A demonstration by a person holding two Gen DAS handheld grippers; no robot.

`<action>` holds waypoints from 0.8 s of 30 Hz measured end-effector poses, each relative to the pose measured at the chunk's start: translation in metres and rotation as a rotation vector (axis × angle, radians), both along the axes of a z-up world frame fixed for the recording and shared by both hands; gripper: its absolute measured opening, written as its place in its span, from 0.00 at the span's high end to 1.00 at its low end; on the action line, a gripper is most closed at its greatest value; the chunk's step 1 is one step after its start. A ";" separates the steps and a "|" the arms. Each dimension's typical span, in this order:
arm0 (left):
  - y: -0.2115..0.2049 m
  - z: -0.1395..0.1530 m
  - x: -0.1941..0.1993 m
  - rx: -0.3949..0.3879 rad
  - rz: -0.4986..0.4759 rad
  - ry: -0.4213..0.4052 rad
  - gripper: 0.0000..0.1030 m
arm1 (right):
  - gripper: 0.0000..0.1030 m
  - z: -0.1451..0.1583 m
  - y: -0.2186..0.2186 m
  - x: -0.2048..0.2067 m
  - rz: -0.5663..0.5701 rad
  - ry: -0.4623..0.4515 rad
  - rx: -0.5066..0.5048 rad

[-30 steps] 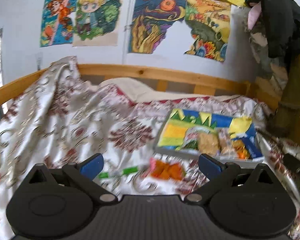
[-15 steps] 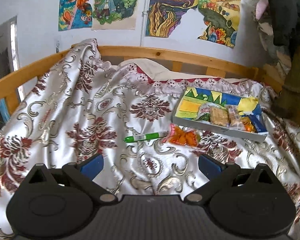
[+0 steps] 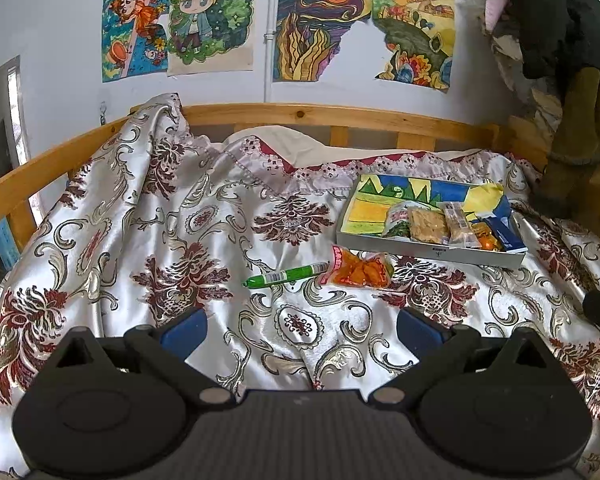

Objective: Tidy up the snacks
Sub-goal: 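Move the left tool to the green stick packet while the right tool approaches the orange snack bag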

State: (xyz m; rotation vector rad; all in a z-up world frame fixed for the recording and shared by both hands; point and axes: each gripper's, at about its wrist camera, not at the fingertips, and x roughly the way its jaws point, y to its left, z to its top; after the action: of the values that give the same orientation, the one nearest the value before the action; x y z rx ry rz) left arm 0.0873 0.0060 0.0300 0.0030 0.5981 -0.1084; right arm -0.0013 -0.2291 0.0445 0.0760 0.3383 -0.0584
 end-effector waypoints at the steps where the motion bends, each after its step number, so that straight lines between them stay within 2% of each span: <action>1: 0.000 0.000 0.000 0.003 0.000 0.001 0.00 | 0.01 0.000 0.001 0.001 0.002 0.003 -0.002; 16: 0.000 -0.009 0.017 0.036 -0.006 0.069 0.00 | 0.01 -0.004 0.007 0.008 0.030 0.022 -0.006; 24: -0.002 -0.019 0.043 0.075 -0.061 0.112 0.00 | 0.01 -0.007 0.009 0.015 0.040 0.042 -0.007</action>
State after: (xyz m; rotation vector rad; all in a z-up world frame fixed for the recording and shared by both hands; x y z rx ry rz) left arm 0.1302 0.0041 0.0112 0.0887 0.7137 -0.1459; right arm 0.0139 -0.2202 0.0377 0.0609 0.3816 -0.0216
